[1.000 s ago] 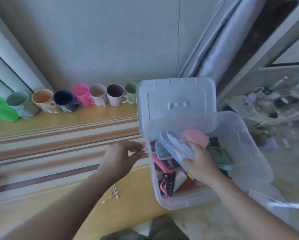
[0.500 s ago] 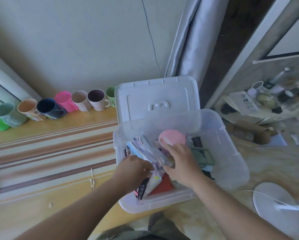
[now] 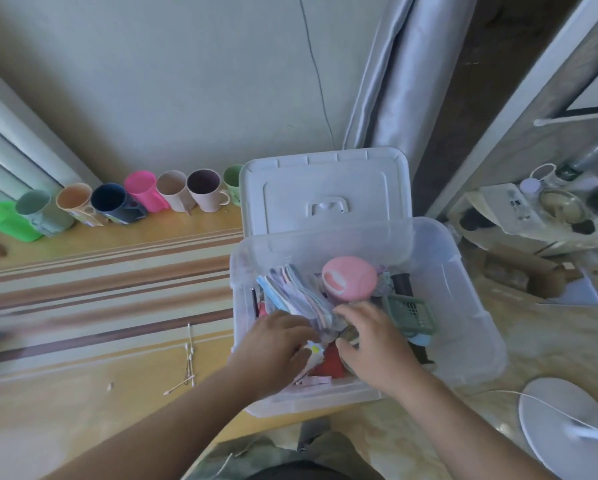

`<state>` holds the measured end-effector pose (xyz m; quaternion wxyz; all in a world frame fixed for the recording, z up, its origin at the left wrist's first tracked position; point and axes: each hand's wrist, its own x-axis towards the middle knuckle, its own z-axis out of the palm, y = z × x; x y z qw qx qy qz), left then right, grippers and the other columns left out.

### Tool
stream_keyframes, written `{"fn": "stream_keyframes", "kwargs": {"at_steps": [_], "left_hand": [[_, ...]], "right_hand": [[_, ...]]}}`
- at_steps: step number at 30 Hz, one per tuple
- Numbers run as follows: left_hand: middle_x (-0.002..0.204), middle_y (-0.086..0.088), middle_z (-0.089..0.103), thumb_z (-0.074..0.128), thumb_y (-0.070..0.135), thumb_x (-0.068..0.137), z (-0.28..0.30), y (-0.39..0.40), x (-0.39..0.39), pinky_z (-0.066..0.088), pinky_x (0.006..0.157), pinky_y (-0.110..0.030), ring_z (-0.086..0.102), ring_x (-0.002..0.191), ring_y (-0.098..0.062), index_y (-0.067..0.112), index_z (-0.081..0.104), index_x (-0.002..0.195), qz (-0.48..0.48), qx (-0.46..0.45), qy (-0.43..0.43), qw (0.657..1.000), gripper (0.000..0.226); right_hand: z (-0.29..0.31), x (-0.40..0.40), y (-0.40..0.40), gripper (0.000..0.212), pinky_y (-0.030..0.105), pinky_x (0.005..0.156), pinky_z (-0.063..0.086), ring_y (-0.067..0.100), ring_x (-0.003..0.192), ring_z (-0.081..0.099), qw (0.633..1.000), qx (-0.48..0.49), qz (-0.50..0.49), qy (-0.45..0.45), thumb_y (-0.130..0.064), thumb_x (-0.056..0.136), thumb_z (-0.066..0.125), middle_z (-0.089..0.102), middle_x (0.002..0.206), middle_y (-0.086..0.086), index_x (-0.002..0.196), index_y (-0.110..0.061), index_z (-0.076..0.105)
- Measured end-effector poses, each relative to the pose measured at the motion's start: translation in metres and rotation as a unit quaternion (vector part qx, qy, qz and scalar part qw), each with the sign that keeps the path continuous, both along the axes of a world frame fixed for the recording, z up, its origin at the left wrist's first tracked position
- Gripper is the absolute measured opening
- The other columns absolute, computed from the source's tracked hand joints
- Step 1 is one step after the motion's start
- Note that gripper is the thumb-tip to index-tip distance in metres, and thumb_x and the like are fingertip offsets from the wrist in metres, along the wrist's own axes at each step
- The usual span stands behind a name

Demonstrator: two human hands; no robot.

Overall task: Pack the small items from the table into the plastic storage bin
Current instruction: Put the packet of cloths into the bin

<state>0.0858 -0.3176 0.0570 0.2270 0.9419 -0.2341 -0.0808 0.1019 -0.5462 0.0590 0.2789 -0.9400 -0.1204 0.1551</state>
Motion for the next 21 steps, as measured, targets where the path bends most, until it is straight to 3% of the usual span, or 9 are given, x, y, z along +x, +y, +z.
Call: {"fn": "stream_keyframes", "kwargs": {"at_steps": [4, 7, 9, 12, 14, 18, 21], "left_hand": [[0.114, 0.012, 0.067, 0.074, 0.019, 0.086, 0.017, 0.077, -0.011, 0.048, 0.089, -0.031, 0.06, 0.104, -0.013, 0.029, 0.073, 0.108, 0.209, -0.074, -0.091, 0.971, 0.024], [0.109, 0.018, 0.062, 0.075, 0.016, 0.085, 0.008, 0.142, -0.028, 0.047, 0.087, -0.032, 0.058, 0.104, -0.011, 0.035, 0.071, 0.102, 0.322, -0.059, -0.058, 0.943, 0.026], [0.108, 0.022, 0.06, 0.073, 0.019, 0.087, -0.004, 0.178, -0.043, 0.046, 0.087, -0.032, 0.055, 0.104, -0.011, 0.045, 0.067, 0.099, 0.363, -0.039, -0.001, 0.931, 0.029], [0.11, 0.022, 0.06, 0.07, 0.02, 0.088, -0.027, 0.226, -0.066, 0.047, 0.09, -0.036, 0.054, 0.108, -0.013, 0.052, 0.059, 0.097, 0.388, -0.022, 0.062, 0.919, 0.036], [0.116, 0.018, 0.059, 0.064, 0.016, 0.091, -0.043, 0.255, -0.078, 0.046, 0.095, -0.036, 0.052, 0.117, -0.015, 0.053, 0.057, 0.099, 0.392, -0.012, 0.108, 0.914, 0.038], [0.123, 0.017, 0.056, 0.053, 0.008, 0.093, -0.065, 0.3, -0.097, 0.044, 0.098, -0.034, 0.043, 0.128, -0.013, 0.054, 0.055, 0.096, 0.386, 0.012, 0.182, 0.904, 0.046], [0.125, 0.014, 0.058, 0.056, 0.012, 0.093, -0.078, 0.329, -0.099, 0.041, 0.105, -0.033, 0.044, 0.129, -0.015, 0.052, 0.057, 0.101, 0.348, 0.026, 0.218, 0.911, 0.041]], "right_hand": [[0.017, 0.009, 0.063, 0.04, 0.034, 0.099, 0.045, 0.018, 0.118, 0.053, 0.998, 0.035, 0.038, -0.035, -0.023, 0.093, 0.068, 0.061, 0.125, -0.005, 0.132, -0.027, 0.063], [0.032, 0.009, 0.124, 0.03, 0.03, 0.093, 0.046, 0.014, 0.109, 0.054, 0.991, 0.086, 0.085, -0.058, -0.02, 0.094, 0.064, 0.062, 0.115, -0.007, 0.124, -0.023, 0.066], [0.039, 0.005, 0.163, 0.035, 0.022, 0.088, 0.043, 0.004, 0.1, 0.048, 0.983, 0.121, 0.121, -0.059, -0.02, 0.094, 0.062, 0.056, 0.11, -0.013, 0.128, -0.021, 0.066], [0.037, -0.002, 0.219, 0.038, 0.011, 0.081, 0.036, -0.002, 0.092, 0.043, 0.98, 0.123, 0.154, -0.024, -0.025, 0.099, 0.06, 0.056, 0.115, -0.013, 0.137, -0.025, 0.061], [0.018, -0.008, 0.253, 0.035, 0.019, 0.083, 0.041, 0.002, 0.093, 0.048, 0.985, 0.1, 0.134, 0.033, -0.029, 0.099, 0.059, 0.057, 0.116, -0.011, 0.134, -0.027, 0.061], [-0.044, -0.027, 0.296, 0.016, 0.035, 0.085, 0.052, 0.016, 0.096, 0.055, 0.986, -0.026, 0.101, 0.132, -0.032, 0.094, 0.06, 0.054, 0.104, -0.011, 0.109, -0.026, 0.064], [-0.088, -0.038, 0.308, 0.026, 0.037, 0.08, 0.055, 0.019, 0.098, 0.06, 0.974, -0.104, 0.048, 0.194, -0.038, 0.094, 0.063, 0.056, 0.115, -0.006, 0.116, -0.024, 0.065]]}}
